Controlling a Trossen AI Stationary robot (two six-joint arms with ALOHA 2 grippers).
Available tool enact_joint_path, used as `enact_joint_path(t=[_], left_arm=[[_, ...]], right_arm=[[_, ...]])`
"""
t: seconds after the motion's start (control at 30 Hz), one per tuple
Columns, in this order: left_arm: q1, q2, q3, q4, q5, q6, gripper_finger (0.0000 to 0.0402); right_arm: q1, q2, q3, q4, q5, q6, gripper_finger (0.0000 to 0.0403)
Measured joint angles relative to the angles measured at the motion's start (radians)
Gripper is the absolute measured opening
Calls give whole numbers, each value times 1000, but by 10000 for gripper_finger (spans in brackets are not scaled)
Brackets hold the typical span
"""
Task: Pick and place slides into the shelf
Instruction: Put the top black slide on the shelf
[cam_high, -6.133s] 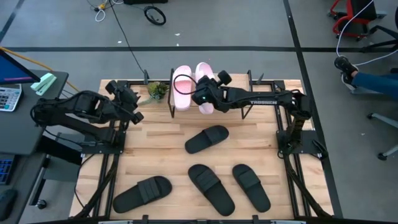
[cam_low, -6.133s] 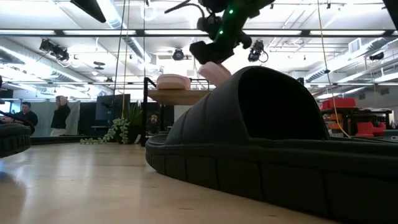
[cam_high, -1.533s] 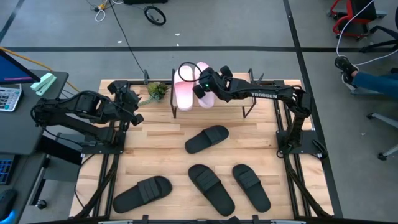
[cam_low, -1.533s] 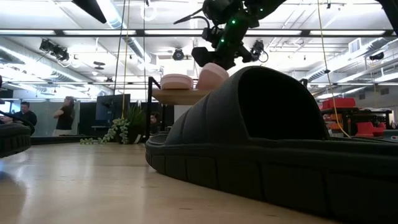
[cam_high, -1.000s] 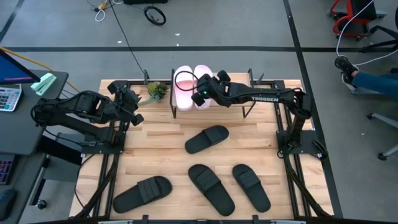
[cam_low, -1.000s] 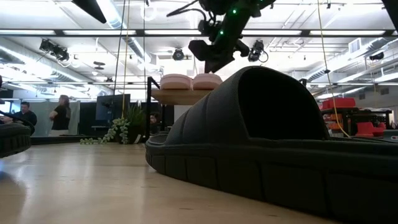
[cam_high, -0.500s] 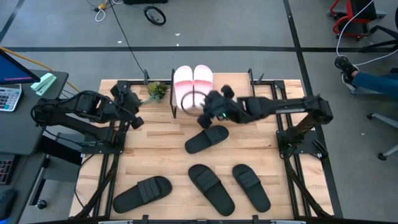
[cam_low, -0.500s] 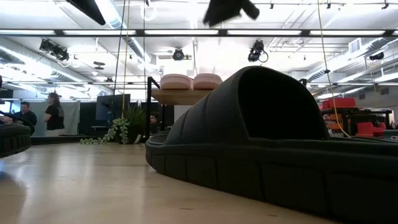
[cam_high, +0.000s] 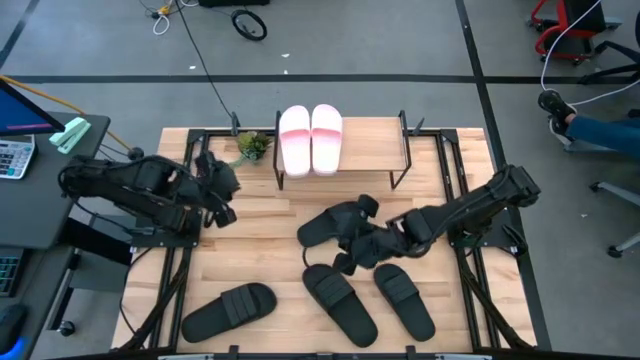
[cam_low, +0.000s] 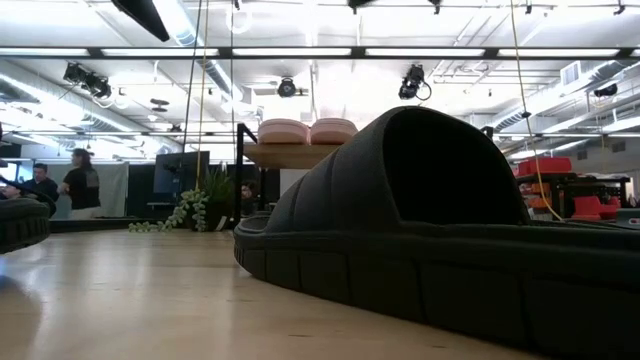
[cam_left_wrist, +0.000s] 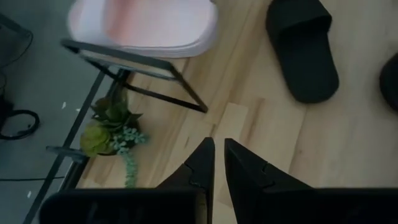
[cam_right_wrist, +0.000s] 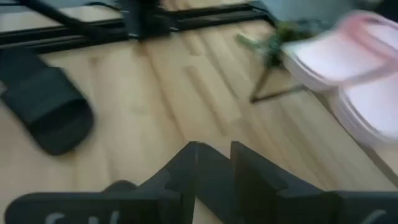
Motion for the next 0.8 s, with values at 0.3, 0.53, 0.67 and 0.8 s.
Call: enact_joint_path(t=[0.3, 0.53, 0.67, 0.8], left_arm=[[-71, 163, 0, 54, 1, 26, 45], [-125, 273, 0, 126, 1, 60, 44], [-147, 335, 0, 176, 1, 81, 39], [-141, 407, 0, 205, 1, 189, 37]], right_arm=[[-36, -40, -14, -37, 218, 129, 101], [-34, -39, -15, -103, 194, 188, 101], [-25, -39, -15, -110, 191, 246, 101], [-9, -39, -15, -120, 171, 266, 101]])
